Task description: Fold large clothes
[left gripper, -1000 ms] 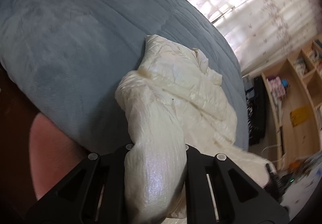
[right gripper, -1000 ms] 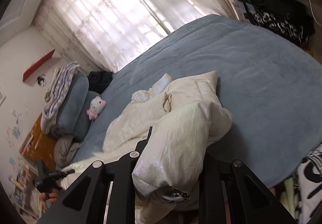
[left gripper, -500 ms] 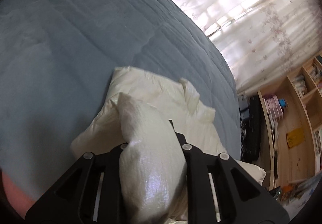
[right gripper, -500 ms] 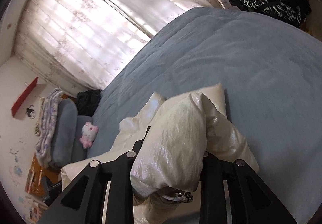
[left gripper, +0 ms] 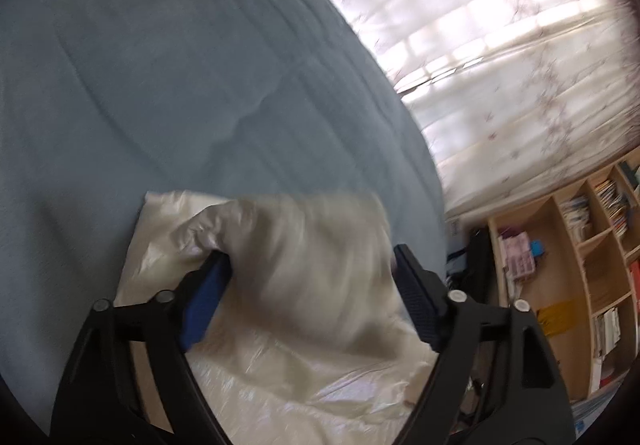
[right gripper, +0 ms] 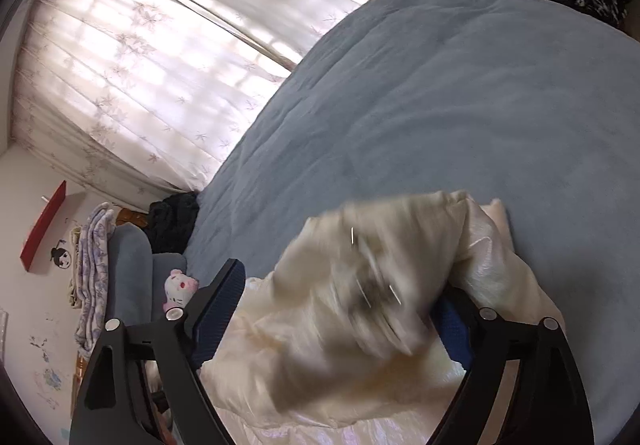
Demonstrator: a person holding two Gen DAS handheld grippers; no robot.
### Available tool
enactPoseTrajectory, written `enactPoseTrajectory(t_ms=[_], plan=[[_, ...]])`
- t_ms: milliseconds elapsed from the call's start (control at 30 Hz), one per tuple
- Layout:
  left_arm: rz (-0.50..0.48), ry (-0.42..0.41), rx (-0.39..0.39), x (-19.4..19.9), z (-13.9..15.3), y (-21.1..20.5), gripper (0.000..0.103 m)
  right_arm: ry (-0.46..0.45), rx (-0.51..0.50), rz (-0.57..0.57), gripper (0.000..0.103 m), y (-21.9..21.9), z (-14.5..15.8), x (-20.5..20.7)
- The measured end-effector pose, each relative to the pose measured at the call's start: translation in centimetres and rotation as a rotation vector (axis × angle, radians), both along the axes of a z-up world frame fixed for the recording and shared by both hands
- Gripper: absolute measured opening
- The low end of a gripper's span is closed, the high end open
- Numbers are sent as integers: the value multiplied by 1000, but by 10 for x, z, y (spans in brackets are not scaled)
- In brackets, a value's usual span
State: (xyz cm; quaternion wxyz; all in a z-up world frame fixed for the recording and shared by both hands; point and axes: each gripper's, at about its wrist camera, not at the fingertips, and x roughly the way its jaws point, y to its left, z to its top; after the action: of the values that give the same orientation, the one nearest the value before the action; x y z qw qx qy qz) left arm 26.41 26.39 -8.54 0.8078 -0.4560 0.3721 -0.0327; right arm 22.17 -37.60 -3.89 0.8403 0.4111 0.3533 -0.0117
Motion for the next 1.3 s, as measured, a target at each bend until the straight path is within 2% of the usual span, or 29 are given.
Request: enactPoseTrajectory(t_ms=[100, 200, 300, 333, 400, 467, 533, 633, 700, 767, 800, 833, 867, 900, 933, 967, 1033, 1167, 1267, 1300], plan=[[-6, -29, 87, 12, 10, 0, 78, -16, -26, 21, 90, -3, 2, 11], [-92, -33, 208, 27, 11, -10, 80, -20, -108, 44, 92, -4, 4, 21], [-179, -9, 362, 39, -1, -21, 80, 5, -220, 82, 100, -3, -2, 29], [-208, 13, 438, 47, -9, -25, 80, 11, -251, 96, 100, -5, -6, 33], [-254, 41, 509, 55, -22, -26, 80, 34, -326, 134, 100, -7, -16, 48], [-284, 73, 536, 65, -38, -26, 80, 99, -394, 177, 100, -8, -34, 68], [-297, 98, 539, 71, -51, -22, 80, 143, -401, 209, 100, -12, -56, 92], [-324, 135, 519, 89, -72, -17, 80, 188, -362, 218, 100, -24, -86, 115], [-358, 147, 481, 91, -89, -12, 80, 191, -288, 214, 100, -31, -102, 131], [-392, 157, 447, 98, -98, -14, 80, 189, -233, 212, 94, -36, -115, 126], [-401, 152, 442, 101, -100, -17, 79, 185, -231, 219, 79, -35, -119, 133], [-391, 144, 465, 101, -100, -20, 69, 184, -257, 228, 61, -33, -119, 134], [-386, 126, 496, 100, -97, -24, 48, 170, -298, 233, 55, -31, -118, 132], [-387, 114, 524, 98, -94, -29, 39, 156, -336, 234, 42, -26, -114, 130], [-382, 102, 578, 96, -90, -36, 25, 138, -387, 226, 30, -21, -109, 128], [-368, 82, 639, 92, -84, -44, 17, 117, -426, 212, 26, -14, -103, 120], [-327, 50, 716, 84, -72, -53, 12, 82, -486, 170, 20, -10, -91, 115], [-194, -11, 787, 70, -44, -68, 11, 33, -568, 80, 19, 3, -77, 116], [-121, 12, 873, 77, -47, -83, 11, 100, -632, 55, 19, 15, -95, 137], [-107, 37, 898, 82, -53, -87, 11, 149, -670, 51, 19, 18, -110, 150]])
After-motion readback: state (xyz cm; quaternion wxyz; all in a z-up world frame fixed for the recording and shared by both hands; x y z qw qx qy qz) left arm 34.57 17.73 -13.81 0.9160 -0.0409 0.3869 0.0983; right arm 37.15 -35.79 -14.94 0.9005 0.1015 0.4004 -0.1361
